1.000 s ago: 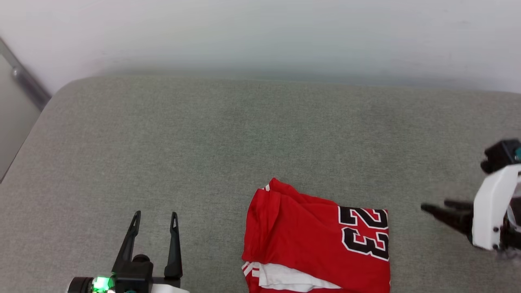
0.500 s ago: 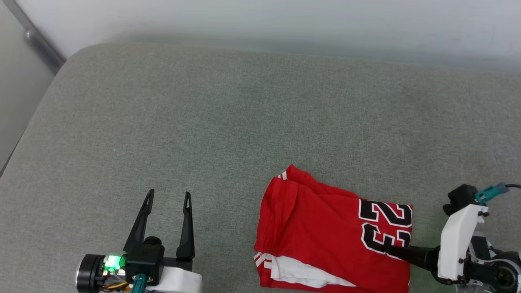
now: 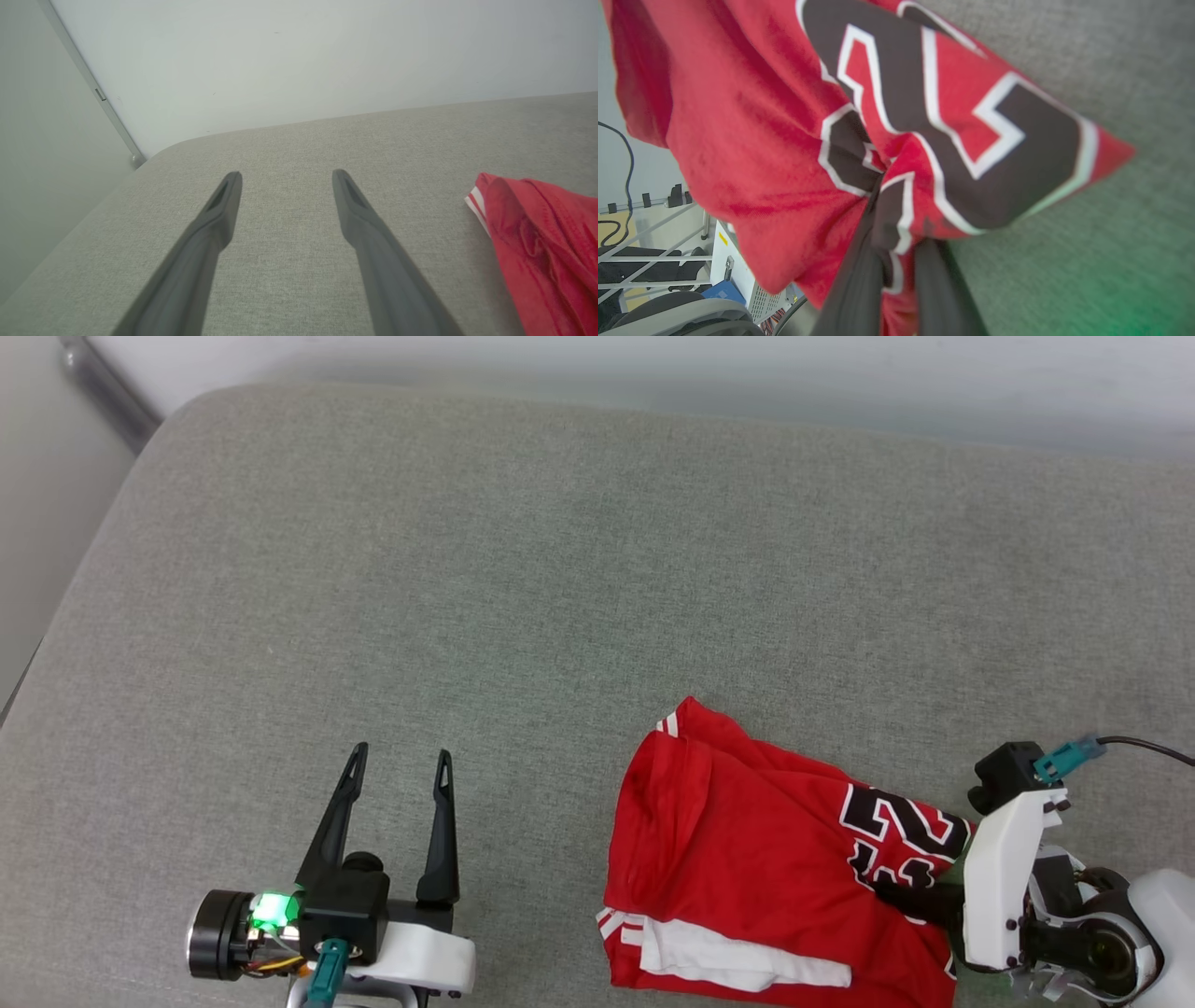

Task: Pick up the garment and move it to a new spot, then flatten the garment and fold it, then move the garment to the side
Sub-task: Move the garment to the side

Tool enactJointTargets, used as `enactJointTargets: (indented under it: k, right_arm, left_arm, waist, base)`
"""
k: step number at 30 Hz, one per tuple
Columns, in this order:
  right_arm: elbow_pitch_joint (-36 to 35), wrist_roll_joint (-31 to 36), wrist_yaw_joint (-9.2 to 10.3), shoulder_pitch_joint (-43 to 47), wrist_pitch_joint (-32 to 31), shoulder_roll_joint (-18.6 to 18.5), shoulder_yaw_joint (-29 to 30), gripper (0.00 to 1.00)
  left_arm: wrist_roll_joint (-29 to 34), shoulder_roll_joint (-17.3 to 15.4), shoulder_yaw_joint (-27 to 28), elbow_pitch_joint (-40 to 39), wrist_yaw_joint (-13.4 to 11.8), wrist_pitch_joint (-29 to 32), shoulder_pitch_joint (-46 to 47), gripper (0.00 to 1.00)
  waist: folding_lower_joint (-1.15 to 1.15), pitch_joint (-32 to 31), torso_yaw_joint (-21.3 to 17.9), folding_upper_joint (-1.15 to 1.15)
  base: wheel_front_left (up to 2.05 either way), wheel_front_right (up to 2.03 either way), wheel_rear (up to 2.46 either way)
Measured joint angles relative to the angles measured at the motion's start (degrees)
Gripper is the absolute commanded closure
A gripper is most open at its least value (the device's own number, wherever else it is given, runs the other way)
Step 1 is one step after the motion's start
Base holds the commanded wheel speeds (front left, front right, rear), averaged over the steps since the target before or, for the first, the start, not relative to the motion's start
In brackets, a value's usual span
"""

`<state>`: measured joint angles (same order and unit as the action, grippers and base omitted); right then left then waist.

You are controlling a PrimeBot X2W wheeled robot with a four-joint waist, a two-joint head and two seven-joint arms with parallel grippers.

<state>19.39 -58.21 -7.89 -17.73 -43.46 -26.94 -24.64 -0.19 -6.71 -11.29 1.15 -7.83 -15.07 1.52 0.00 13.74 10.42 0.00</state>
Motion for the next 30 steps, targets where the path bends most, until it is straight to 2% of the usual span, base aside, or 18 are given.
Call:
enactJointTargets:
  k: [7,11,15,21,26,30]
  right_arm:
    - [-2.7,-0.4,0.36,-1.5,4.4,-3.2,-5.4,1.0]
    - [-6.8,0.4,0.38,-4.7,7.3,-6.4,-8.0,1.0]
    - [-10.7,0.7,0.38,-7.6,8.5,-10.1,-9.4,1.0]
    - [-15.3,3.5,0.38,-10.8,8.4,-18.3,-10.6,1.0]
    - [-15.1,6.5,0.38,-14.1,8.7,-23.1,-9.9,1.0]
    - [-11.3,9.6,0.36,-16.7,8.7,-26.2,-9.2,1.0]
  left_arm:
    - [-0.1,-0.1,0.5,0.8,-0.5,0.0,-1.2,0.0]
    - [-0.2,-0.3,1.2,0.4,-1.0,0.0,-2.4,0.0]
    - [-0.6,-0.4,2.2,-0.2,-1.5,0.0,-4.0,0.0]
    - [-0.5,-1.0,2.9,-1.1,-1.4,0.0,-4.5,0.0]
    - [0.0,-1.6,3.3,-2.1,-1.4,0.0,-3.2,0.0]
    - [0.4,-2.9,3.4,-2.8,-0.9,0.0,-1.6,0.0]
  waist:
    - [0.0,-2.3,-0.9,0.0]
    - [0.0,-4.1,-2.4,0.0]
    - [0.0,-5.1,-5.4,0.0]
    - [0.01,-4.9,-11.3,0.0]
    - [0.0,-2.9,-16.0,0.0]
    - [0.01,0.6,-18.5,0.0]
  base:
    - [0.0,0.0,0.0]
    - [0.0,0.0,0.0]
    - [0.0,0.0,0.0]
    - [0.0,0.0,0.0]
    - [0.0,0.0,0.0]
    - [0.0,0.0,0.0]
